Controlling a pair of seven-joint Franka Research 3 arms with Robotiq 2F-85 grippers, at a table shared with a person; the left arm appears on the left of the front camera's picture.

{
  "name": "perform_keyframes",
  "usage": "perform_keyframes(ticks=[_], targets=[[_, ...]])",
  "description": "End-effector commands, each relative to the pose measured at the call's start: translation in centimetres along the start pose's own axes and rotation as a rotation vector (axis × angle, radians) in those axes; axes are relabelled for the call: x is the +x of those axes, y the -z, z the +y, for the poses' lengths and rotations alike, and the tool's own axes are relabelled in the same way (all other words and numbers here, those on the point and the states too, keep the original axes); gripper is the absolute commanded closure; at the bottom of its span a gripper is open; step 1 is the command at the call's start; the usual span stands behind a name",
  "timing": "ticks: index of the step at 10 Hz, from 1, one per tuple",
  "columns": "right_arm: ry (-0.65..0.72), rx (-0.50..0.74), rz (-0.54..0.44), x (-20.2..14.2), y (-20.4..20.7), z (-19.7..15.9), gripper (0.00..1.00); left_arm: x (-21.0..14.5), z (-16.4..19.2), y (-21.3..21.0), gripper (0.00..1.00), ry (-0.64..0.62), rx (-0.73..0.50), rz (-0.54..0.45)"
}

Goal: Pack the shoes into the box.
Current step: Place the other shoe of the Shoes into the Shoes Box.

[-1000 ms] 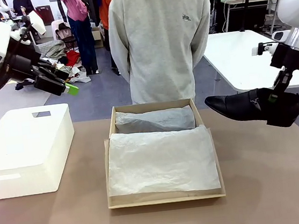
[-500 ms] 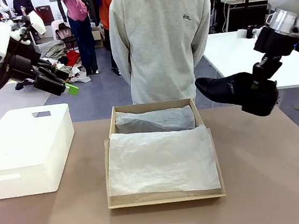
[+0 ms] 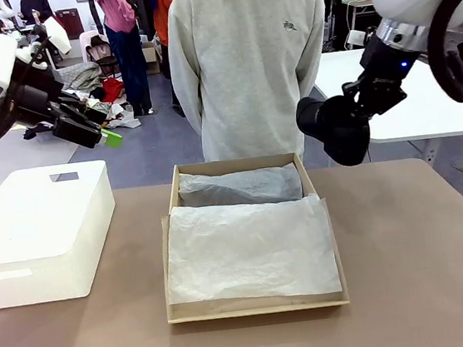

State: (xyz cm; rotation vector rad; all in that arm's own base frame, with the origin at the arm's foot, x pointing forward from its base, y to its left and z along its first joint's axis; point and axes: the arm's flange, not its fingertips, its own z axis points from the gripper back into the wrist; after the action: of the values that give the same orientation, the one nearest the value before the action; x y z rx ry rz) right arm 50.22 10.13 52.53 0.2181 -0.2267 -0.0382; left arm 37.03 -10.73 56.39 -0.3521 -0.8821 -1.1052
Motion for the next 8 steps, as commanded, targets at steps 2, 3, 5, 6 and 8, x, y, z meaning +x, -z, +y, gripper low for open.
perform_keyframes(ticks=[2,3,5,6,8], targets=[[0.104,-0.119,-0.059,0.57,0.84,1.74,1.00,-0.11,0.24,0.06,0.00,0.013,-0.015,-0.023],[0.102,-0.105,-0.048,0.57,0.81,1.72,1.00,-0.11,0.24,0.06,0.00,0.013,-0.015,-0.023],[0.075,-0.078,-0.056,0.40,0.75,1.22,1.00,-0.11,0.24,0.06,0.00,0.013,-0.015,-0.023],[0.075,-0.078,-0.056,0.40,0.75,1.22,1.00,-0.11,0.24,0.06,0.00,0.013,-0.015,-0.023],[0.075,-0.078,-0.056,0.40,0.75,1.22,1.00,-0.11,0.24,0.06,0.00,0.013,-0.015,-0.023]])
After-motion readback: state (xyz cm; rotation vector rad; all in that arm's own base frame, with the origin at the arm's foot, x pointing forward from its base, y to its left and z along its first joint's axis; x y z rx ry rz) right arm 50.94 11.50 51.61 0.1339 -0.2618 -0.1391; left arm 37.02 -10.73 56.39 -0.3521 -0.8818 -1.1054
